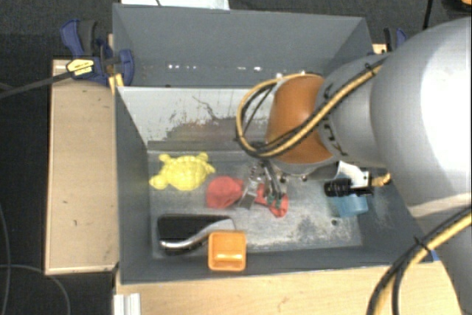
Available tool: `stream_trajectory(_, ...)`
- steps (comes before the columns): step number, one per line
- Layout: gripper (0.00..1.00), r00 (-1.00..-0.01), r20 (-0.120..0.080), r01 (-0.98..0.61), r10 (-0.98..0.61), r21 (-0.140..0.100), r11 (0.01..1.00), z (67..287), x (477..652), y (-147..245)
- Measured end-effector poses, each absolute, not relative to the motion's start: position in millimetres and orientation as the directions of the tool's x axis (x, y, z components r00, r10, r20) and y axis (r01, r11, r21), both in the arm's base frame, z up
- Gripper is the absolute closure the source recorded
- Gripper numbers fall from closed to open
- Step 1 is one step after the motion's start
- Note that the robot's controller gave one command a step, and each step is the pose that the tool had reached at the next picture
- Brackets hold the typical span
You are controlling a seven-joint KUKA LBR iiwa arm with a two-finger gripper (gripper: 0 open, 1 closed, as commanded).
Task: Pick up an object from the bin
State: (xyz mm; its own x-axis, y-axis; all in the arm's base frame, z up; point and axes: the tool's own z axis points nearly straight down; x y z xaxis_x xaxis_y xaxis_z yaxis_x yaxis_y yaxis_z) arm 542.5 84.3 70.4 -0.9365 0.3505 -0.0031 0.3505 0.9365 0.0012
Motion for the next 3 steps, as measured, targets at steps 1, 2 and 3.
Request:
stream_trajectory(1,1.00,-0.937,0.001,0.350,0.350,0.000,0.937,75,541.4,84)
stream_trajectory(2,1.00,-0.937,-0.001,0.349,0.349,0.001,0.937,84,542.3,84)
stream_trajectory(3,1.00,-0.937,-0.003,0.348,0.348,0.002,0.937,90,542.7,84)
